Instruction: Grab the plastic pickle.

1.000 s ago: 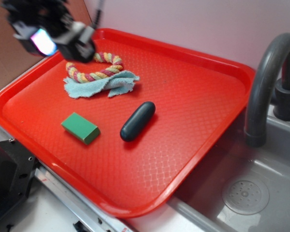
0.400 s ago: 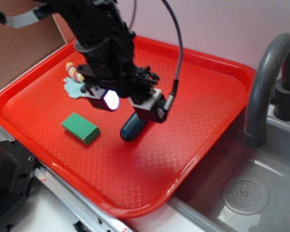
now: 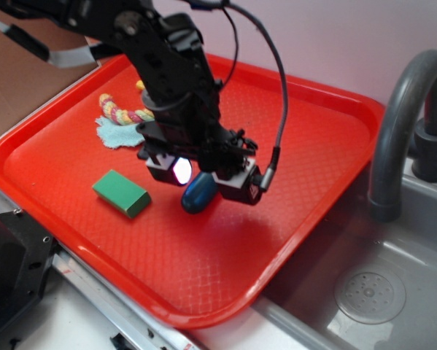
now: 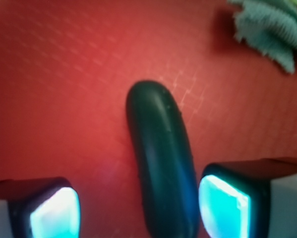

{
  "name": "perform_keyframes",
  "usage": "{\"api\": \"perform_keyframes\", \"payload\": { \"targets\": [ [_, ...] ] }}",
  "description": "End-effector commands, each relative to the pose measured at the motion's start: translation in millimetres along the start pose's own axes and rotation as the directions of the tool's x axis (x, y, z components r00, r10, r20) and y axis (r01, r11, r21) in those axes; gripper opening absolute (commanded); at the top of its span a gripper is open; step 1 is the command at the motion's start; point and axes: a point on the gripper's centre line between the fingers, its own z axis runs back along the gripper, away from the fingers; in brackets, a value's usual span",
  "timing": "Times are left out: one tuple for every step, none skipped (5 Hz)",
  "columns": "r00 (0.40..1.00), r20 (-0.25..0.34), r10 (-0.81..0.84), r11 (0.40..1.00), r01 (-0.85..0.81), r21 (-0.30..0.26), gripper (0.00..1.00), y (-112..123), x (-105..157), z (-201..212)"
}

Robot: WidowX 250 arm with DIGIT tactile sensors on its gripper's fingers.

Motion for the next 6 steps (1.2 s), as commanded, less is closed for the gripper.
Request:
{"api": "perform_keyframes", "payload": {
  "targets": [
    [0.999,-0.033,-0.03,1.0,0.03,0.007,1.0,-11.9,7.2,-24.3],
    [0.998,-0.039,-0.04,0.999,0.04,0.006,0.0,-12.8,5.1,-28.3],
    [0.999,-0.036,-0.022,1.0,0.022,0.013,0.0,-10.7,3.2,-27.2],
    [0.999,-0.021,-0.035,0.999,0.036,0.037,0.0,-3.5,8.1,-6.7],
    [0.972,-0.086,-0.219,0.976,0.219,-0.007,0.0,3.2,22.3,25.9],
    [0.928,-0.078,-0.365,0.93,0.36,-0.073,0.0,13.9,32.1,75.3]
  ]
}}
